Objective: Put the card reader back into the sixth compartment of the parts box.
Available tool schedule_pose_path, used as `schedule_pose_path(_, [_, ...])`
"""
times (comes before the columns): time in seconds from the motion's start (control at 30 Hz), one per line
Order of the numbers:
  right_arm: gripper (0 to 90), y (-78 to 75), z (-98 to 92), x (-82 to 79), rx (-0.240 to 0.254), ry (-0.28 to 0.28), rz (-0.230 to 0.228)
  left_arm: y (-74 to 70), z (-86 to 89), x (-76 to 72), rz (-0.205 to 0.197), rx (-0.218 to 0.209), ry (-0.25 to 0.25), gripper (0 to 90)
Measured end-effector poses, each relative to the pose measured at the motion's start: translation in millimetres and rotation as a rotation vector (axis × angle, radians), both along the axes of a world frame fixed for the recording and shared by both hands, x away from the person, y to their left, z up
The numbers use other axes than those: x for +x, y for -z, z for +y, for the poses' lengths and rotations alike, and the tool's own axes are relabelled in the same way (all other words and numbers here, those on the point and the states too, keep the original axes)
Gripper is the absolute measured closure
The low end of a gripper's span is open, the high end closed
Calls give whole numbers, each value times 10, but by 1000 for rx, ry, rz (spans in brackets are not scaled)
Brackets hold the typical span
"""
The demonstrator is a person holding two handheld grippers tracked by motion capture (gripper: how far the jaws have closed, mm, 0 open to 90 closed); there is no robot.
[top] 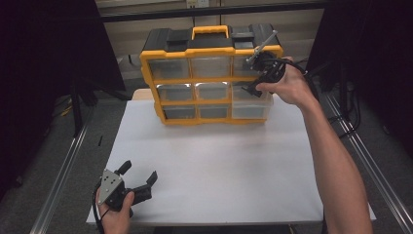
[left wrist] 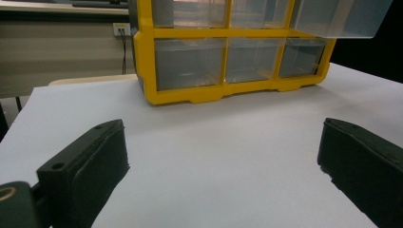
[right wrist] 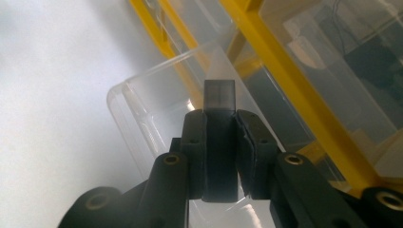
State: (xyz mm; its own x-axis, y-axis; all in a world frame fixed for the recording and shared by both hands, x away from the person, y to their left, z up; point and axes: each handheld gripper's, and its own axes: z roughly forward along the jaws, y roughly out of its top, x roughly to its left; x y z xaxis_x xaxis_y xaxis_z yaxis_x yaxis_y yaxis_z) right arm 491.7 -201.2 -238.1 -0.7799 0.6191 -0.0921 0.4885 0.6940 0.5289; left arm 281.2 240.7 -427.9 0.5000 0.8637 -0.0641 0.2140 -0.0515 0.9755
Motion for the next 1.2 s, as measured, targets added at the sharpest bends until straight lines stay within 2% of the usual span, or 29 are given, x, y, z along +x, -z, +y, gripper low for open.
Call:
schedule_pose_path(0.27, [740,138,-20,30,-22,12,15,5,-1,7,1,-4,-2,27])
schedule_pose_path(0.67, [738,206,-12,40,-12,14,34,4,0,4,2,-5,0,27])
schedule_pose_path(0.77, [729,209,-17,39,3,24,17,3,4,3,4,-4,0,27])
schedule_pose_path(0.83, [693,211,-29,34,16,29,10,4,4,3,2,-6,-2,28])
schedule_pose_path(0.87, [631,202,-46,22,27,48,-9,4,5,3,2,-6,-3,27])
schedule_pose_path(0.93, [623,197,-55,16,36,46,-13,4,3,5,3,-7,-3,27])
schedule_pose_path(0.97, [585,190,-59,8,33,52,-17,4,3,5,2,-5,-3,28])
schedule_pose_path(1.0, [505,177,-72,-5,50,60,-27,3,1,5,2,-4,-2,27])
schedule_pose_path(1.03, [505,177,-72,-5,50,60,-27,2,-1,5,3,-4,-2,27])
schedule_pose_path(1.1, [401,166,-89,-21,75,78,-43,-1,-7,4,3,-11,-3,27])
schedule_pose_path(1.2, [328,165,-111,-56,104,99,-77,-7,3,9,1,-7,-7,27])
